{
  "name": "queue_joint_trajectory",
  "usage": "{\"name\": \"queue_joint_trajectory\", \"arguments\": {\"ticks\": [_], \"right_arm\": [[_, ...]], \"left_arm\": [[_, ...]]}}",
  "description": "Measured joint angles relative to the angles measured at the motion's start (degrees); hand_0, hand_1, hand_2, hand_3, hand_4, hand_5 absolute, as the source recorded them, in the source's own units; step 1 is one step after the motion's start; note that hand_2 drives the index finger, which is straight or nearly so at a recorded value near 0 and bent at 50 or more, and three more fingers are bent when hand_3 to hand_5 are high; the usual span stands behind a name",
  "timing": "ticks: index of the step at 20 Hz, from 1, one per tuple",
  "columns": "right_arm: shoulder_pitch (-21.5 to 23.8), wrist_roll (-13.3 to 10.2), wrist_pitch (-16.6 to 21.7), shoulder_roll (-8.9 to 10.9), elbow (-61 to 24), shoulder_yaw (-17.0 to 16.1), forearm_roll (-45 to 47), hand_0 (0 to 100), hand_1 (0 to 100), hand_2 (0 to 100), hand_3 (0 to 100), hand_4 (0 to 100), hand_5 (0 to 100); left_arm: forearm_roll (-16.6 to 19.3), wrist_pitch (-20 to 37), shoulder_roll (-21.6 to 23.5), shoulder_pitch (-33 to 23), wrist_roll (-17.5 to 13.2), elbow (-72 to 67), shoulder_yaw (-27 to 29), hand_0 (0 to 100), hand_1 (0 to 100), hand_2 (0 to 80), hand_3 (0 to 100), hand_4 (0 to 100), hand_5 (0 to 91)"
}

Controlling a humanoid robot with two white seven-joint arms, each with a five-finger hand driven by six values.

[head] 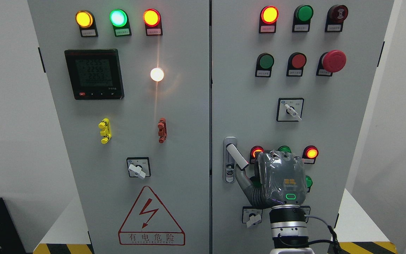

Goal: Release door handle

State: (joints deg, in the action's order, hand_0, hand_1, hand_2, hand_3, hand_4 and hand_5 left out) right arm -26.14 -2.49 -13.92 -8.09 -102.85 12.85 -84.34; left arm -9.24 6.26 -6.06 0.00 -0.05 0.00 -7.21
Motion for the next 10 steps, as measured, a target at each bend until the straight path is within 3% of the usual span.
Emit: {"name": "queue_joint_trajectory", "arguments": {"ticks": [10], "right_arm": [[-0.10,0.03,0.10,0.01,-0.15,-0.27,0.13,51,43,91,100,100,100]], "left_arm": [[0.00,0.00,0.00,0.00,0.00,0.00,0.00,12,56,0.0,0,0,0.0]]}}
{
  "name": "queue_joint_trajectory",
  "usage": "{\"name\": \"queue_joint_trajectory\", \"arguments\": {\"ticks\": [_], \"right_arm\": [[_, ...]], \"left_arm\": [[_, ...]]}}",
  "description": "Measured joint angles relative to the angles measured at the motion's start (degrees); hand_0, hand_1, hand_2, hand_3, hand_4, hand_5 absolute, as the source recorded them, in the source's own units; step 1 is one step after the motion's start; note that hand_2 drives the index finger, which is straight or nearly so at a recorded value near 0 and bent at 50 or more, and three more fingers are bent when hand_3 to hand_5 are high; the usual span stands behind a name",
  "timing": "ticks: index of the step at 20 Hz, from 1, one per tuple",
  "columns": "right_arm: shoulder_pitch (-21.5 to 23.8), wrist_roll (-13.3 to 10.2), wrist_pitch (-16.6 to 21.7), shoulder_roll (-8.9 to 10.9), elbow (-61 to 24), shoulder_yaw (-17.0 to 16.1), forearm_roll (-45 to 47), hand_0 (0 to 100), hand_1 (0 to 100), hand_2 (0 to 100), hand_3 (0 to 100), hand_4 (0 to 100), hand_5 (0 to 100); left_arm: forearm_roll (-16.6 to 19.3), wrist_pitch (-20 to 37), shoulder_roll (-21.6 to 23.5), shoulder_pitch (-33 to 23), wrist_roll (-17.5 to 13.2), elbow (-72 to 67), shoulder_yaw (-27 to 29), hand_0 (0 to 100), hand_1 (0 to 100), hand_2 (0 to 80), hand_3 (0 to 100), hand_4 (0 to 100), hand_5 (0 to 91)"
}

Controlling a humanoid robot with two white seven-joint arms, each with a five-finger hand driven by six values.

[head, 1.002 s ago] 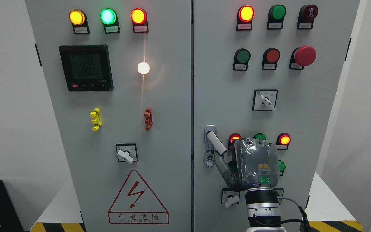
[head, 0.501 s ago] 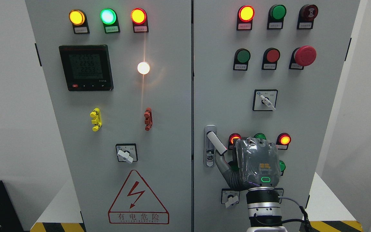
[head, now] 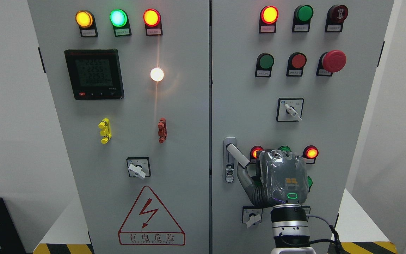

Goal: Release door handle

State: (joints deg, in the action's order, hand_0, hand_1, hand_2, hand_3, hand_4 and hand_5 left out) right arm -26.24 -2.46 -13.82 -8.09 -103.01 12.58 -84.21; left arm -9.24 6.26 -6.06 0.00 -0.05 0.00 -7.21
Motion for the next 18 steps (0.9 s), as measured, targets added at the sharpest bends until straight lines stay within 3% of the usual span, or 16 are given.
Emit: {"name": "queue_joint_trajectory", "arguments": {"ticks": [18], "right_arm": [[-0.11,0.02,0.11,0.00,-0.07,-0.44,0.25,52,41,90,100,100,100]], "left_arm": [[0.01,0.00,0.00,0.00,0.00,0.00,0.00,12,56,0.0,0,0,0.0]]}}
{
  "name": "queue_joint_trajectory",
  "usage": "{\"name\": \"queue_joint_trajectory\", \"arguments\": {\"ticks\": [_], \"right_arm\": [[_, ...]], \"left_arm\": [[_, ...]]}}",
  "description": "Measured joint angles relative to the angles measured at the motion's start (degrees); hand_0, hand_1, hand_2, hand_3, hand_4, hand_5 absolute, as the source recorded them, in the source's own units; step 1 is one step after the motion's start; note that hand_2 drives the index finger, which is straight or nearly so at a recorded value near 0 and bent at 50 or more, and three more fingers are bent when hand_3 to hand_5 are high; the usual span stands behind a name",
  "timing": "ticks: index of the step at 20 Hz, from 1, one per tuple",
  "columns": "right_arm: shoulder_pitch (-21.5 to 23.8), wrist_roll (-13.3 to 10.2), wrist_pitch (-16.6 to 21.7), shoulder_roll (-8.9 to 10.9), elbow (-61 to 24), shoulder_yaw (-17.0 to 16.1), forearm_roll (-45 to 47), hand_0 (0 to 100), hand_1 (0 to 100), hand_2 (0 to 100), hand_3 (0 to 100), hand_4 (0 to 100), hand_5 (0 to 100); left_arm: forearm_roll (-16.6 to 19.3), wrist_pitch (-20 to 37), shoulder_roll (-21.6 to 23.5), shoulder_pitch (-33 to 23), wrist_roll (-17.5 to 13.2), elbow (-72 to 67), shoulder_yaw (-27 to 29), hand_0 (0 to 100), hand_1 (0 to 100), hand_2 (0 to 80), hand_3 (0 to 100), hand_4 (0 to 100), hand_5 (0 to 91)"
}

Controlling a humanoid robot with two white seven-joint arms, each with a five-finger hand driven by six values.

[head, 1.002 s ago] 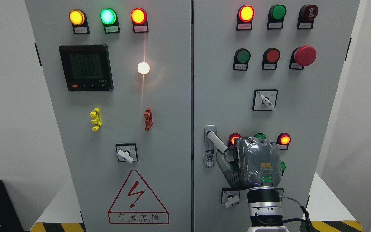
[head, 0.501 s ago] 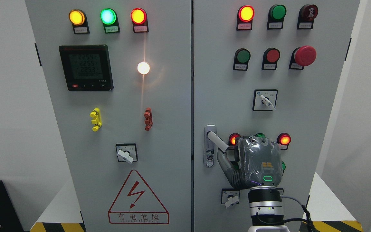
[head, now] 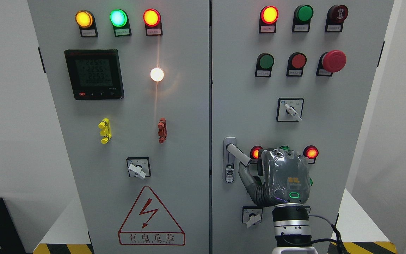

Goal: Release door handle

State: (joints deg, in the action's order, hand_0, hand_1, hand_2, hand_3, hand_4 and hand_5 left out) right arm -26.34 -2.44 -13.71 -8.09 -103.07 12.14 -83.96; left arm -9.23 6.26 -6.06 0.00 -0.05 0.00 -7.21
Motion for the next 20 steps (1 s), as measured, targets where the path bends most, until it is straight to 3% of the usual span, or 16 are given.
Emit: {"name": "queue_joint_trajectory", "arguments": {"ticks": [20], "right_arm": [[-0.48,-0.10,0.00,0.00,0.02,-0.20,0.10,52,40,90,100,100,100]], "left_arm": [[-0.02,0.00,0.00,0.00,0.00,0.00,0.00,12,56,0.0,0,0,0.0]]}}
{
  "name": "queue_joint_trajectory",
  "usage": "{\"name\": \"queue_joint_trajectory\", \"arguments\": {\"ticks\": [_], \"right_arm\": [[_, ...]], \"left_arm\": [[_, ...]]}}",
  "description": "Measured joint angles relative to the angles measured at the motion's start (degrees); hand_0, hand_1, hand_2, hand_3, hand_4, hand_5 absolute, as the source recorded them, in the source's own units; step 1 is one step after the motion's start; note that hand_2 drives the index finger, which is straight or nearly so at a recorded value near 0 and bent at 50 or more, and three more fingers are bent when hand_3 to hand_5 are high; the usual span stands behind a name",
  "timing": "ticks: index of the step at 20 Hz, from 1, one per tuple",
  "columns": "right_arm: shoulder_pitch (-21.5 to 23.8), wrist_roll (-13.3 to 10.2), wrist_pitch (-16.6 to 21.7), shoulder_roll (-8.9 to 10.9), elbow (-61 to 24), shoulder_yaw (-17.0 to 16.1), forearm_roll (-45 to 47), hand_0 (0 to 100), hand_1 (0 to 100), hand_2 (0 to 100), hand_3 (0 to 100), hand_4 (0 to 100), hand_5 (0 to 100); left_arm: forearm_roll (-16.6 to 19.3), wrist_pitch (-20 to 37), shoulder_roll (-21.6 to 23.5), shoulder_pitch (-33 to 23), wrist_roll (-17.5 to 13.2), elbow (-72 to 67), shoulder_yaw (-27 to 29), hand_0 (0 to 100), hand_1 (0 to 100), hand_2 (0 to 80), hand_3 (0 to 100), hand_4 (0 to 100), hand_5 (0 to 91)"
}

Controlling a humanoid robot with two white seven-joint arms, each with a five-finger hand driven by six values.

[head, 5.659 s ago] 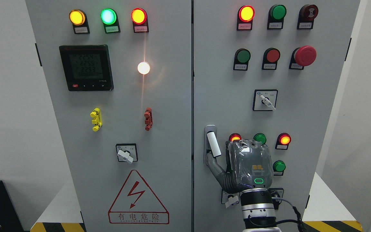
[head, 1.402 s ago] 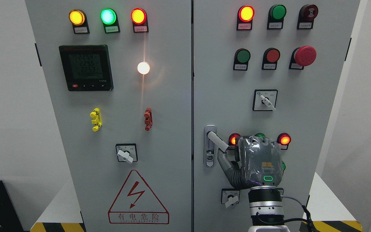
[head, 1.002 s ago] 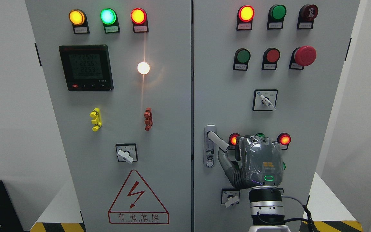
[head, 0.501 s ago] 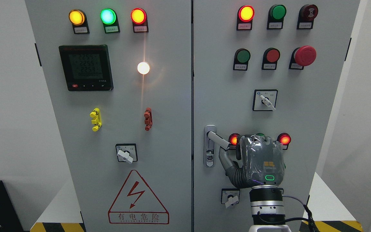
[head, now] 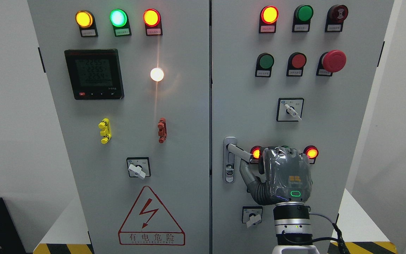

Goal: Release door handle

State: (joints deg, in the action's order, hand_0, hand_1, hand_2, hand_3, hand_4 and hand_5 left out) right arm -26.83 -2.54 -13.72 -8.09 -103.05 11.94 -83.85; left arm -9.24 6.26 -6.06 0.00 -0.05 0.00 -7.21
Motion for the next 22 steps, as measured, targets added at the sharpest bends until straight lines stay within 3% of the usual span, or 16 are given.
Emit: {"name": "queue_joint_trajectory", "arguments": {"ticks": [22], "right_arm": [[-0.16,-0.05,0.00,0.00,-0.02,-0.05,0.01,52,39,89,100,100,100]], "left_arm": [[-0.01,0.00,0.00,0.00,0.00,0.00,0.00,12,56,0.0,0,0,0.0]]}}
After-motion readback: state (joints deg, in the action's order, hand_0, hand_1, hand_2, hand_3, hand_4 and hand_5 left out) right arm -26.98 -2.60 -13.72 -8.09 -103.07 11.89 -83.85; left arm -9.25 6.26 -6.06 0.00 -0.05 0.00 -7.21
